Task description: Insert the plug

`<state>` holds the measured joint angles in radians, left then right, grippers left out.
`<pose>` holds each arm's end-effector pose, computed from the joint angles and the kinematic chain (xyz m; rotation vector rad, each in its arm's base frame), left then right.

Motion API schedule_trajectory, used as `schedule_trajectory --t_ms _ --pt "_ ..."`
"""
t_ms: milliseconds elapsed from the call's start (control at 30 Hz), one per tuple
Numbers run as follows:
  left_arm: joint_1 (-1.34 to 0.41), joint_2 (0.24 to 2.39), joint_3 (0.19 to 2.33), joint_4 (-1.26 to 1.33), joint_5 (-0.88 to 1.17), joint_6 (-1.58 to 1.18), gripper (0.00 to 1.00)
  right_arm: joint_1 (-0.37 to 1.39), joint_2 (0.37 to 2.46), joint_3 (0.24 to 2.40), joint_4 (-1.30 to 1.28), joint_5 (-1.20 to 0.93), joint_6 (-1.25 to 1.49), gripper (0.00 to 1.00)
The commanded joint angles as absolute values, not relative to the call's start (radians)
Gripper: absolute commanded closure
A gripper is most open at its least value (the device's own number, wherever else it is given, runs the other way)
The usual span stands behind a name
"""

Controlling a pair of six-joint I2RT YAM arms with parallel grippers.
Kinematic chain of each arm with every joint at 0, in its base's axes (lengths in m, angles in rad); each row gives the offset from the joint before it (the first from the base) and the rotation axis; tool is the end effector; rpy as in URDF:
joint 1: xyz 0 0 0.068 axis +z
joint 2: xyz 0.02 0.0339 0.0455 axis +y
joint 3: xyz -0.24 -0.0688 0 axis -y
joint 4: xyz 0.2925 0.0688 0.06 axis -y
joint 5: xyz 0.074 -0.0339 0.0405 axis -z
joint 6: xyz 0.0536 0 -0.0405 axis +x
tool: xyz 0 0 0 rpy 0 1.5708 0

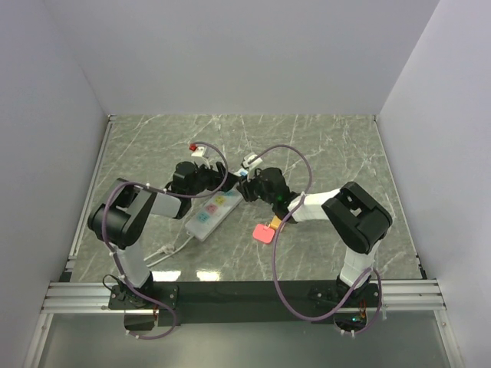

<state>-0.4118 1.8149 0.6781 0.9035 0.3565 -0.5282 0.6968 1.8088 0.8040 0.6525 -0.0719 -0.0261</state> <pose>0.3374 -0.1678 0.0775 0.1581 1.8954 -0.9764 0.3071 0.2620 0.0880 -0.7377 1.8124 0.5157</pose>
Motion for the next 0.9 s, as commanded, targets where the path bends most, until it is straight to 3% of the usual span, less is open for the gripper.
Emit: schedule_trajectory --t_ms 0,333,800,867 --pt "-0.43 1.766 0.635 0.658 0.313 -0.443 0.14 0.677 1.822 0.825 0.606 -0.034 0.051 1.0" --pt "-0.431 1.595 0.574 0.673 0.279 -0.439 0.09 0.597 1.764 0.793 0.614 0.067 0.115 1.0" --pt "-0.436 1.647 0.515 0.701 0.262 -0.411 0.09 0.577 1.7 0.793 0.614 0.074 0.11 1.0" --pt "-0.439 1.657 0.512 0.71 0.276 -0.416 0.1 0.575 1.649 0.766 0.615 0.074 0.113 0.77"
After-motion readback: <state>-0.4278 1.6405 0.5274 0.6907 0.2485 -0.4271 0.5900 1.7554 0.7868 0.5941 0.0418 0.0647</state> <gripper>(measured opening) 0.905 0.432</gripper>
